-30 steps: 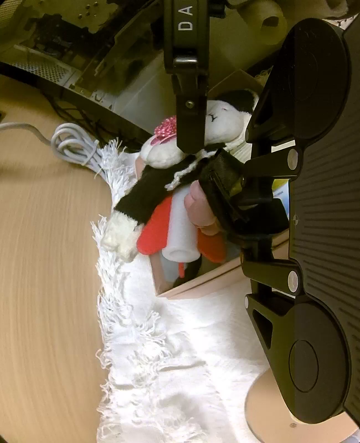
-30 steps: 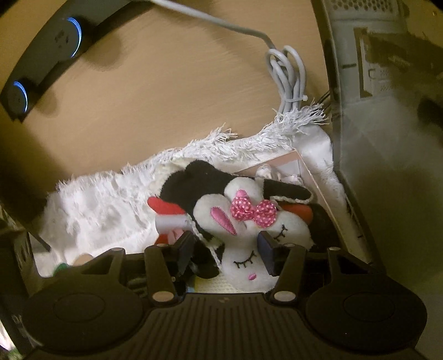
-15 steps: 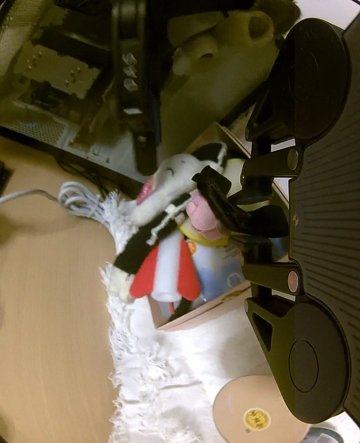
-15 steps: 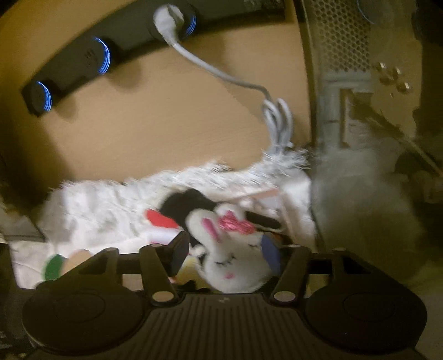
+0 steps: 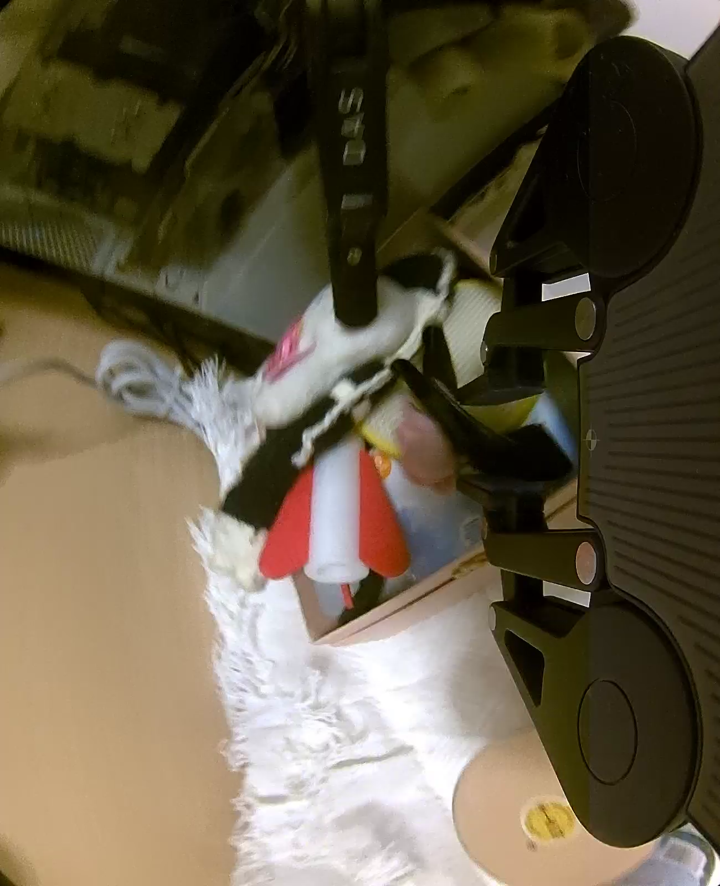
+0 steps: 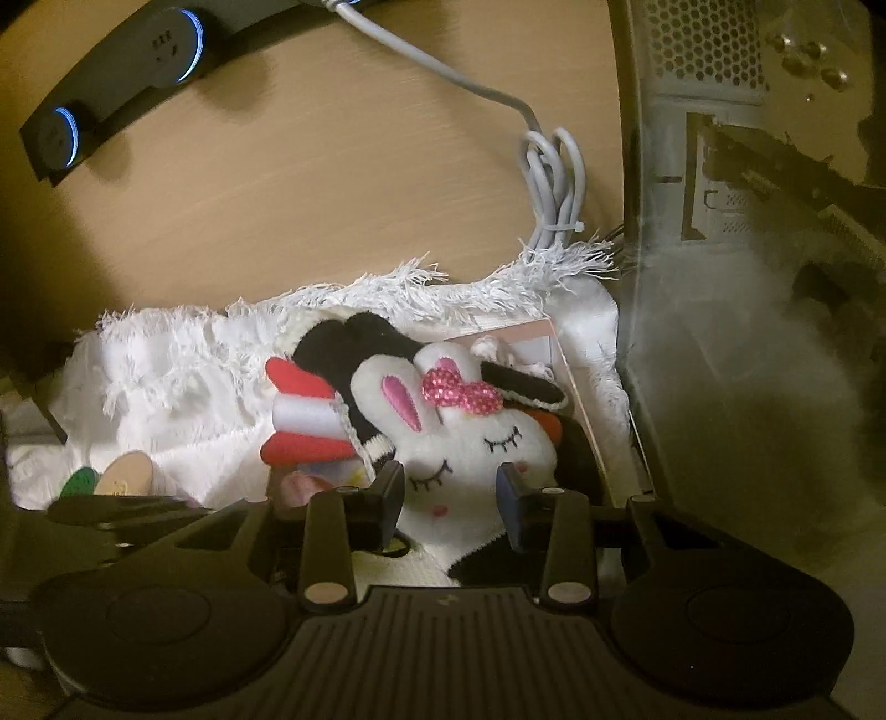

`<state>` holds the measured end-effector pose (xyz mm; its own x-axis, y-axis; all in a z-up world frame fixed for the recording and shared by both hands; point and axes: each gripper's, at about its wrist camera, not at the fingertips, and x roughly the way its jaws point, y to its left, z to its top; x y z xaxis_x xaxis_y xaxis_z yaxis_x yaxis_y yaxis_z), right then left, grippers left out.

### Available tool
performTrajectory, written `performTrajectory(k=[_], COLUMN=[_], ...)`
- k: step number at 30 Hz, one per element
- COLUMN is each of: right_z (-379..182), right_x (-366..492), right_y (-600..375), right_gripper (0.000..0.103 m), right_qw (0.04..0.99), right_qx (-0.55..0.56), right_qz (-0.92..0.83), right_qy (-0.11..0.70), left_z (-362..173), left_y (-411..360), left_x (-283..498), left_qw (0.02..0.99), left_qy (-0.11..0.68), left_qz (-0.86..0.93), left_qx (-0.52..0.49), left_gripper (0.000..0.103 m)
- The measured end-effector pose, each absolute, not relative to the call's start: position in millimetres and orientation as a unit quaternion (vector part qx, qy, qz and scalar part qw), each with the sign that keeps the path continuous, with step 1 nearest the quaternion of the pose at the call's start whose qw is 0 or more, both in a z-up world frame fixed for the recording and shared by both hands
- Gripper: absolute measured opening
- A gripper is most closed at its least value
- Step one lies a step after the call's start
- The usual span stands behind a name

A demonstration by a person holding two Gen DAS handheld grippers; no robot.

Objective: Organize soft objects

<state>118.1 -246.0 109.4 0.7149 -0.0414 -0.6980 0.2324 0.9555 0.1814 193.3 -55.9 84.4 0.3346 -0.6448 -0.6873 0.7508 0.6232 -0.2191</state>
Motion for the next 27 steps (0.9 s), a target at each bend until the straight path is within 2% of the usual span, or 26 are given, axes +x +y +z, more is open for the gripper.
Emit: performTrajectory(k=[9,13,15,25,27], right_z=[112,99,93,90,95], right_x=[113,125,130,135,128], right_y=[-236,-242,-243,-232,-231], right_gripper=[0.037,0.039,0.049,0.055,0.061], right_qw=[0.925,0.917,0.915,0.919,0.922], right_qx=[0.083,0.104,0.117,0.083,0.081], right_qz=[-0.065,-0.063,-0.061,-0.083,-0.086], right_qy=[0.365,0.379,0.382,0.377,0.368], left_z=[99,80,69,73,80], left_y=[-46,-70,-77,-68,-56], left_x=[178,188,194,189,184], left_qw=[0.819,0.804,0.800,0.817,0.828], left_qy=[0.360,0.391,0.407,0.390,0.376], left_qz=[-0.443,-0.436,-0.425,-0.412,-0.405], left_qx=[0.064,0.101,0.119,0.104,0.091], left_gripper=[0.029,0.026,0.023,0.025,0.025])
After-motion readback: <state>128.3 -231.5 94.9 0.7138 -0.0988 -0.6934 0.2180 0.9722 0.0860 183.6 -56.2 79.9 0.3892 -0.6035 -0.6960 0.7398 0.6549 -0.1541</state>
